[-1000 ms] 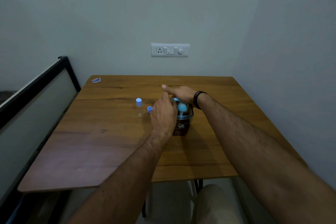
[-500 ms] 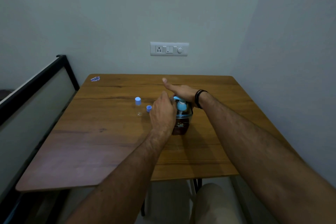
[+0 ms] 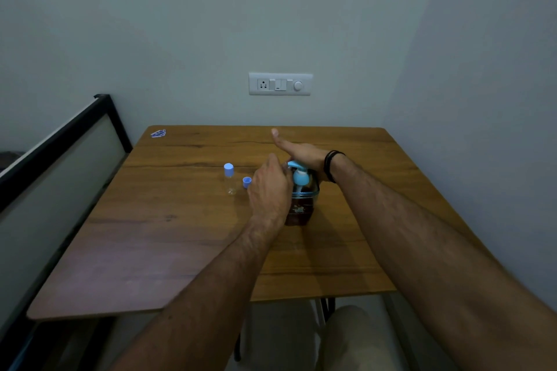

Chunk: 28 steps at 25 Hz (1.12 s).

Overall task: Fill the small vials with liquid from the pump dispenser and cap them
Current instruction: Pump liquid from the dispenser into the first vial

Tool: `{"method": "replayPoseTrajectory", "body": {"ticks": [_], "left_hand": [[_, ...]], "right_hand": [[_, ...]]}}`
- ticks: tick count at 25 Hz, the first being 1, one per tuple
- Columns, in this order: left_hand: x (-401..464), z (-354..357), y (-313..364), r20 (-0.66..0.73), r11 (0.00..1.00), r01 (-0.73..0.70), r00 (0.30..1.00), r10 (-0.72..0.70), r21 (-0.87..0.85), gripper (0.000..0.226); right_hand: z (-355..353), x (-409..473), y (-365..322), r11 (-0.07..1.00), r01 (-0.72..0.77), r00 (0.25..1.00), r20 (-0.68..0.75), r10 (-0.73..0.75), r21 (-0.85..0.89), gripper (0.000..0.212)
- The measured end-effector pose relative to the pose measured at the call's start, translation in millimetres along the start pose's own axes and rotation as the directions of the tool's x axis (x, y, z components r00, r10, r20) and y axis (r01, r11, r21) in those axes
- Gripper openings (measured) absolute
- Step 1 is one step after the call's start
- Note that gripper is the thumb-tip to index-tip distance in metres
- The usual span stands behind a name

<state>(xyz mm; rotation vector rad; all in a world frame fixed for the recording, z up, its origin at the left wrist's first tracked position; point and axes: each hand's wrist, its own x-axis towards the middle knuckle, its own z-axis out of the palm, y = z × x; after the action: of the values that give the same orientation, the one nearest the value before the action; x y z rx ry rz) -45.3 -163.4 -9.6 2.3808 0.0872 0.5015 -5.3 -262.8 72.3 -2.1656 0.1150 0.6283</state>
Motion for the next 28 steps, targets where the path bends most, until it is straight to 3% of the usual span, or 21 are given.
{"method": "replayPoseTrajectory", "body": {"ticks": [2, 6, 8, 11, 17, 22, 23, 26, 28], "left_hand": [[-0.6, -0.4, 0.2, 0.001, 1.0, -0.001, 1.0, 0.001, 0.001, 0.013], [2.5, 0.5, 0.1, 0.014, 1.0, 0.014, 1.0, -0.014, 0.002, 0.014], [1.5, 0.8, 0.5, 0.016, 1.0, 0.018, 1.0, -0.018, -0.004, 0.013], [-0.6, 0.7, 0.6, 0.005, 1.0, 0.009, 1.0, -0.009, -0.016, 0.012], [-1.1, -0.1, 1.1, 0.004, 1.0, 0.0, 1.0, 0.0, -0.017, 0.012], [-1.0, -0.5, 0.7, -0.005, 1.0, -0.006, 1.0, 0.006, -0.021, 0.012], [-1.1, -0.3, 0.9, -0.009, 1.0, -0.007, 1.0, 0.007, -0.018, 0.012], [-0.4, 0.9, -0.3, -0.005, 1.0, -0.004, 1.0, 0.003, -0.017, 0.012], [-0.1, 0.3, 0.4, -0.001, 1.0, 0.001, 1.0, -0.001, -0.015, 0.013]], "right_hand": [[-0.6, 1.6, -1.8, 0.999, -0.035, 0.999, 0.024, 0.034, 0.022, 0.116], [2.6, 1.8, -2.4, 0.995, 0.063, 0.994, -0.082, -0.069, -0.079, 0.085], [1.6, 1.3, -1.7, 0.995, 0.052, 0.995, -0.075, -0.059, -0.089, 0.089], [0.5, 0.1, -0.4, 1.0, 0.0, 0.999, -0.037, -0.001, -0.025, 0.112], [6.4, 5.3, 3.1, 0.997, 0.062, 0.989, -0.132, -0.068, -0.047, 0.088], [1.9, 2.7, -1.3, 0.999, -0.02, 1.0, -0.019, 0.021, 0.026, 0.125], [2.6, 2.6, -1.3, 0.999, -0.014, 1.0, -0.024, 0.015, 0.034, 0.124], [7.2, 4.6, 1.5, 0.997, 0.067, 0.988, -0.139, -0.07, -0.025, 0.101], [7.3, 6.6, 2.3, 0.996, 0.075, 0.982, -0.171, -0.081, -0.04, 0.097]]}}
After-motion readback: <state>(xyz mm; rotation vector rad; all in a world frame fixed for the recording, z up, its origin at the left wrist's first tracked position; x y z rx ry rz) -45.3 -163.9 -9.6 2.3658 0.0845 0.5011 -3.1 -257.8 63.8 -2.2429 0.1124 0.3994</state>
